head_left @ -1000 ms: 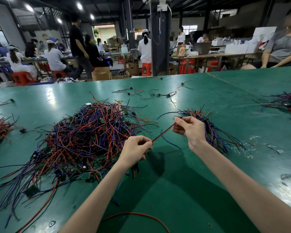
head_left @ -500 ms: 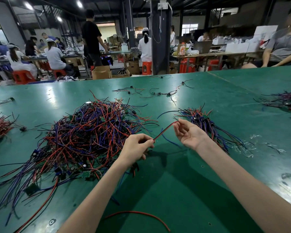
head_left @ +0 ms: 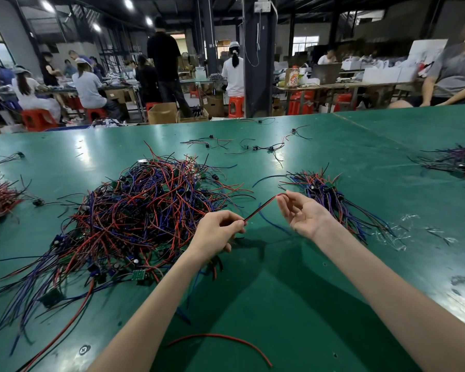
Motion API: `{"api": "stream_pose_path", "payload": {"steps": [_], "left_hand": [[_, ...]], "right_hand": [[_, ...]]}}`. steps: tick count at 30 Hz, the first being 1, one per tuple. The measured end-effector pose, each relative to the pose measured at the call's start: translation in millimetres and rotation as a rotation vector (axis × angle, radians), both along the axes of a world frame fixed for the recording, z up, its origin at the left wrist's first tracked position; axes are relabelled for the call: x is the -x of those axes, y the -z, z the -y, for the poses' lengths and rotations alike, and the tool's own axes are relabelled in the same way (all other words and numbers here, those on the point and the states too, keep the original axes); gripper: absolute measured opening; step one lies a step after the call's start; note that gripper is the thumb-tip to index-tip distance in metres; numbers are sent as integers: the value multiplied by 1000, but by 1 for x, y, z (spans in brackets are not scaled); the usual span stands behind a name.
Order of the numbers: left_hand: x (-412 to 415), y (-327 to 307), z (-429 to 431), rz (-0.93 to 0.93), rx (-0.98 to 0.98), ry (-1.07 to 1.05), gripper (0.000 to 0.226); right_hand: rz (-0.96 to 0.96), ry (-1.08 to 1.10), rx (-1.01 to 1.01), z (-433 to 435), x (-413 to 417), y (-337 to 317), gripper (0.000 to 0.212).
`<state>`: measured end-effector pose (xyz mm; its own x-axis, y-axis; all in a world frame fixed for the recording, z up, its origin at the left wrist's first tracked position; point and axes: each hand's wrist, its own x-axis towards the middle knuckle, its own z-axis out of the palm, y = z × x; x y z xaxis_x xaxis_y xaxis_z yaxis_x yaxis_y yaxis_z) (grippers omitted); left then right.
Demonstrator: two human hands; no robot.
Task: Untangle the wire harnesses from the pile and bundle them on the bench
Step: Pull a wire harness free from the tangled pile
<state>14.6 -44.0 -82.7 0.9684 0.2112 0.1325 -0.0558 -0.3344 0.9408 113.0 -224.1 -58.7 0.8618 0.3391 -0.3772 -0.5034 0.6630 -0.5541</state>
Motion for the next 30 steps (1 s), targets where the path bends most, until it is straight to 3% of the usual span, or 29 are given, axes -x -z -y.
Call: {"api": "stream_pose_path", "payload": {"steps": [4,9,14,18,25,30], "left_hand": [[-1,2,-1,-23,-4,2,15],[-1,1,1,-38,0,11,13],[0,0,1,-37,9,19,10],[1,-1,2,-44,16,39,10],[3,-3,5,-22,59,122,15],[6,-6,9,0,82,208,16]], "right_hand": [[247,110,240,-1,-7,2,18],[452,207,404,0,-11,6,20],[534,256,528,3,-10,7,22],[376,215,485,3,-9,1,19],[-44,-98,-3,11,-9,-7,30],[-193,-163,-87,16,-9,-7,39]]}}
